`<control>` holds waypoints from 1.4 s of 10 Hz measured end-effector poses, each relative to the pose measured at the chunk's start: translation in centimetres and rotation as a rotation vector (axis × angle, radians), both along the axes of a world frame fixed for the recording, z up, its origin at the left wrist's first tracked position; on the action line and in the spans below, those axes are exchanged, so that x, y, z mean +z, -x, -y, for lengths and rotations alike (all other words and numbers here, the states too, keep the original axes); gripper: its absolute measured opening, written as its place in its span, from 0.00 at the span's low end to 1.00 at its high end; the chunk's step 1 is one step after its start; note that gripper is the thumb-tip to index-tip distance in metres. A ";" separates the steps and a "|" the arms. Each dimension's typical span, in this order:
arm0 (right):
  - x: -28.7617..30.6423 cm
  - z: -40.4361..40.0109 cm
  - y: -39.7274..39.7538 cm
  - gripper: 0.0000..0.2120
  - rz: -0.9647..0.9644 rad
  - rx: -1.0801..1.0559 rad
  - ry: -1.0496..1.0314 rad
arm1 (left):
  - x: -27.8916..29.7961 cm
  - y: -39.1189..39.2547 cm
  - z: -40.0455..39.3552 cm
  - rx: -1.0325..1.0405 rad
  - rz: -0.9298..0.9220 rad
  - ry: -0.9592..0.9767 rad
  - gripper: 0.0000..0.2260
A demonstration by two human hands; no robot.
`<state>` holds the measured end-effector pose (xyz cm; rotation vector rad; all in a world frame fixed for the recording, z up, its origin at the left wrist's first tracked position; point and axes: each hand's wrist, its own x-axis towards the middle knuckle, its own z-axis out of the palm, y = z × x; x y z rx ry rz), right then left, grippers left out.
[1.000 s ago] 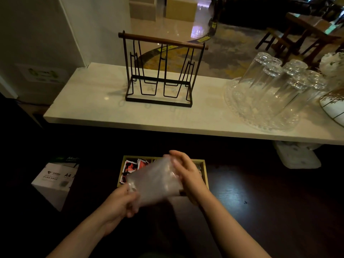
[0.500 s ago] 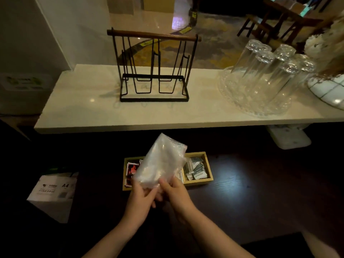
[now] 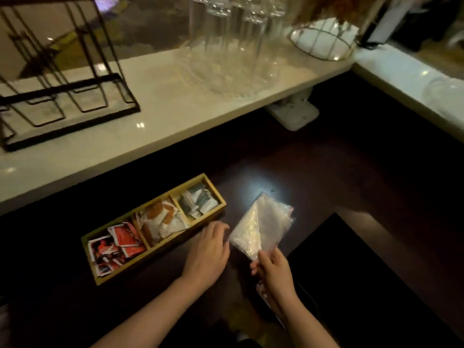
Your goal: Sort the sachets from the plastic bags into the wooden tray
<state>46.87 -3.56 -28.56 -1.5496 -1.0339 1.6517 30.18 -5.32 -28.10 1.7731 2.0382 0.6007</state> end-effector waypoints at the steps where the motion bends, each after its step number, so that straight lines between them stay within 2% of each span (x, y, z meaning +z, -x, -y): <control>1: -2.5 0.5 -4.1 0.05 0.054 -0.102 0.052 | -1.6 -3.5 -2.4 -0.155 -0.045 0.029 0.15; 3: -6.2 0.9 -9.2 0.07 0.140 -0.194 0.126 | -5.6 -9.8 -6.4 -0.326 -0.123 0.076 0.19; 5: -12.4 1.4 -13.8 0.07 0.143 -0.313 0.345 | -8.1 -11.8 -8.2 -0.362 -0.337 0.044 0.22; 7: -19.7 1.8 -17.1 0.07 0.084 -0.407 0.560 | -8.8 -12.4 -8.6 -0.369 -0.437 0.040 0.22; 9: -27.2 1.0 -18.4 0.10 -0.071 -0.538 0.742 | -9.3 -12.5 -8.6 -0.356 -0.426 0.050 0.22; 10: -29.9 0.8 -19.0 0.14 -0.137 -0.574 0.803 | -9.5 -12.5 -8.4 -0.344 -0.410 0.033 0.22; 11: -31.4 0.8 -20.0 0.21 -0.155 -0.562 0.865 | -9.5 -12.6 -8.5 -0.341 -0.402 0.025 0.22; 13: -30.0 2.2 -21.7 0.16 -0.014 -0.536 0.809 | -9.6 -12.5 -8.4 -0.340 -0.402 -0.008 0.22; 14: -27.6 1.1 -22.9 0.12 0.017 -0.561 0.641 | -9.2 -12.6 -8.3 -0.327 -0.388 0.021 0.22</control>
